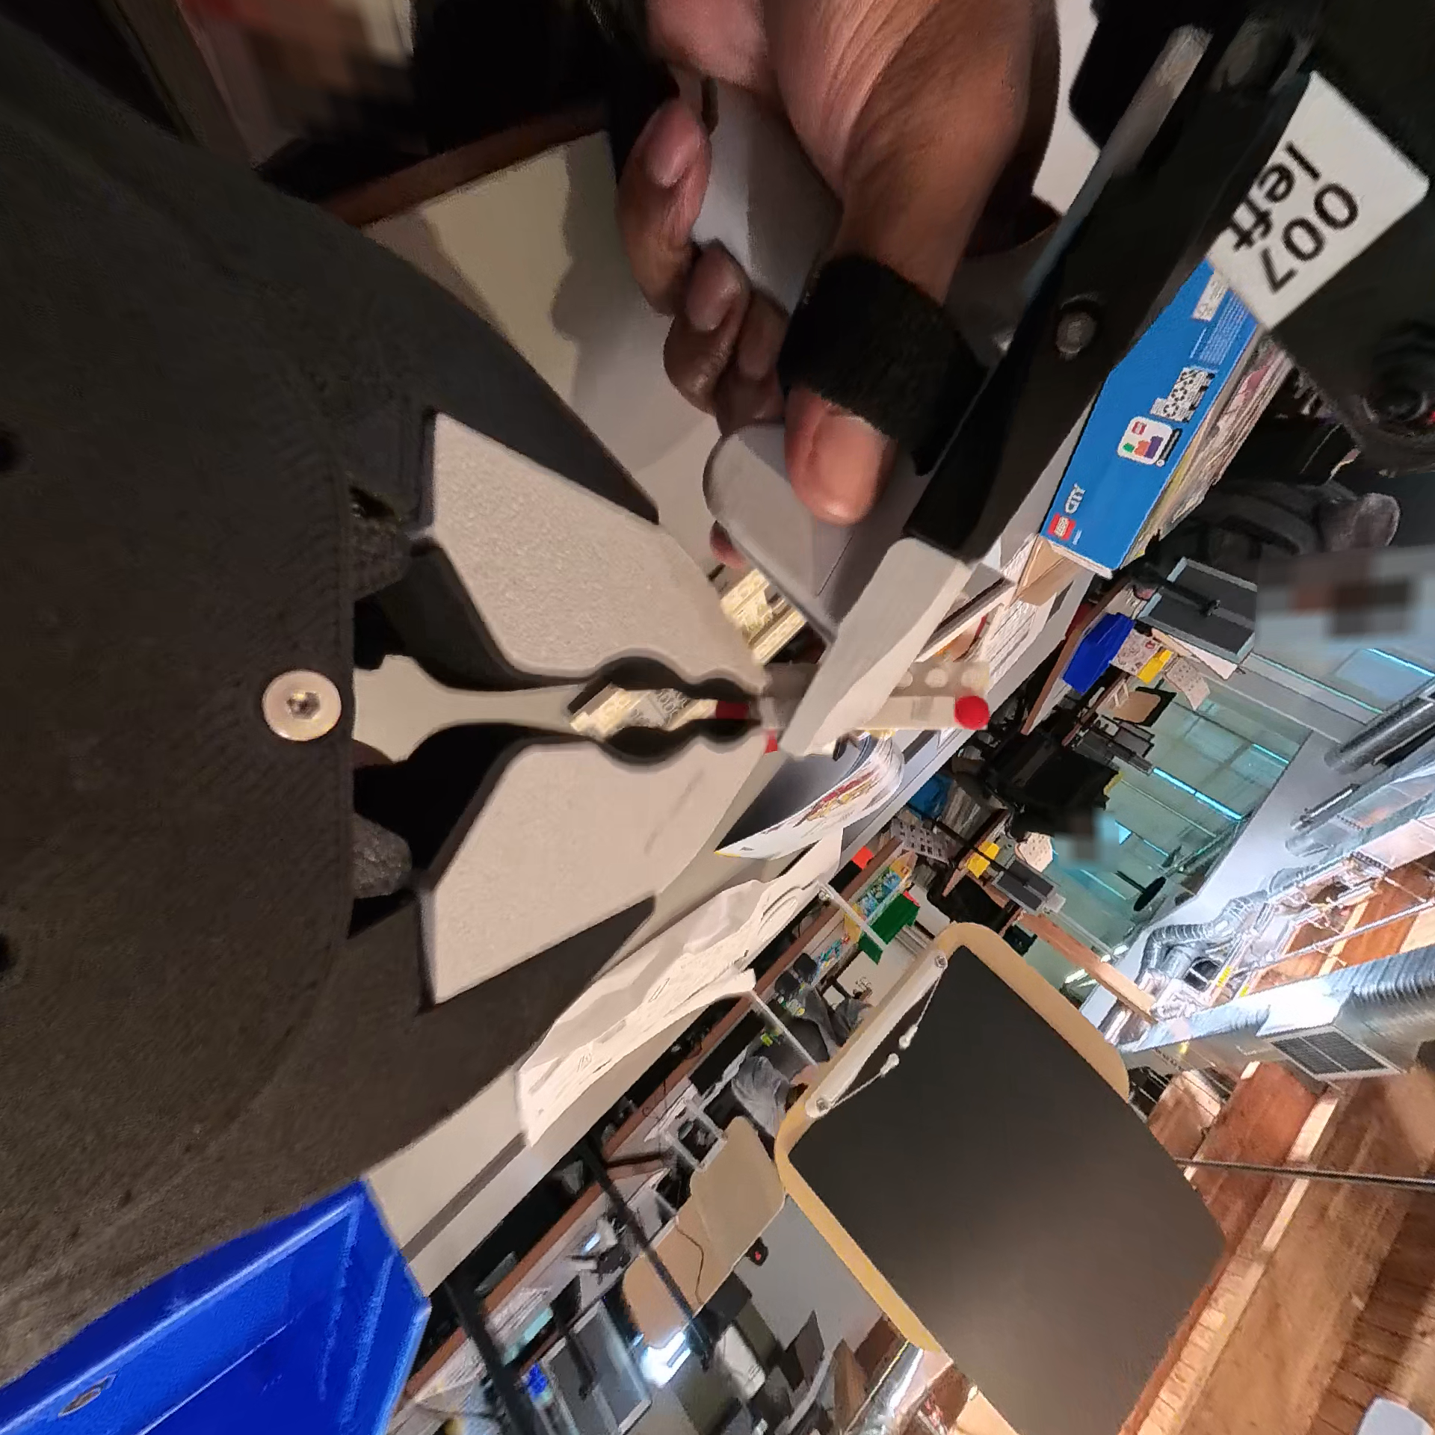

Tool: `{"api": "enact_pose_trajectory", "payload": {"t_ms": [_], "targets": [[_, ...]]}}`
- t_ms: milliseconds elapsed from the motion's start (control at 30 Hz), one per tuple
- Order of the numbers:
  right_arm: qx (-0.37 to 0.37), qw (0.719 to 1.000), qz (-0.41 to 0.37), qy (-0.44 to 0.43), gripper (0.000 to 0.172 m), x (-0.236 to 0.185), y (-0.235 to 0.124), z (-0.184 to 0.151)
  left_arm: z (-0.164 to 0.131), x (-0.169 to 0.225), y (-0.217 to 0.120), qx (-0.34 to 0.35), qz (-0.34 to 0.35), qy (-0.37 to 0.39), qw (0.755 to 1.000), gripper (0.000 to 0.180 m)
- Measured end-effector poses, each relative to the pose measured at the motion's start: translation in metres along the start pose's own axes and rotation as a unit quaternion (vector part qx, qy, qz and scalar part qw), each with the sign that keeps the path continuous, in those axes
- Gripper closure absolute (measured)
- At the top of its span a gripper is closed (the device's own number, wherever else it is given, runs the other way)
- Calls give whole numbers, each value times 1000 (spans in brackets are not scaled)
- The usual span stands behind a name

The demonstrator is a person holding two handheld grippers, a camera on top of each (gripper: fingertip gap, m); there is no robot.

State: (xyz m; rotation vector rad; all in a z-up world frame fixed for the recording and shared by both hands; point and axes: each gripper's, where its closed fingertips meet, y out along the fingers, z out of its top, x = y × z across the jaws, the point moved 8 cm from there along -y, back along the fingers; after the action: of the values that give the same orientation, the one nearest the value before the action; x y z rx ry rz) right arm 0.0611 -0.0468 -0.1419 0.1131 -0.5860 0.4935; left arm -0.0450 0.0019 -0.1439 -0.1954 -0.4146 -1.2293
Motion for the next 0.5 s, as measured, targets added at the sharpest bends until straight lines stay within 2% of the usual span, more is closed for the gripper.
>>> {"api": "enact_pose_trajectory", "payload": {"t_ms": [100,200,367,500], "targets": [[4,1000,-18,-4,172,1,-2,-2,7,-13,-9,24,59,13,998,174],[-7,1000,-3,23,172,5,1,-9,8,-16,-11,23,47,-5,999,174],[19,997,24,68,172,8,1,-10,5,-13,-6,12,16,-14,1000,174],[22,995,39,84,166,9,2,-9,5,-8,-5,11,-1,3,1000,174]]}}
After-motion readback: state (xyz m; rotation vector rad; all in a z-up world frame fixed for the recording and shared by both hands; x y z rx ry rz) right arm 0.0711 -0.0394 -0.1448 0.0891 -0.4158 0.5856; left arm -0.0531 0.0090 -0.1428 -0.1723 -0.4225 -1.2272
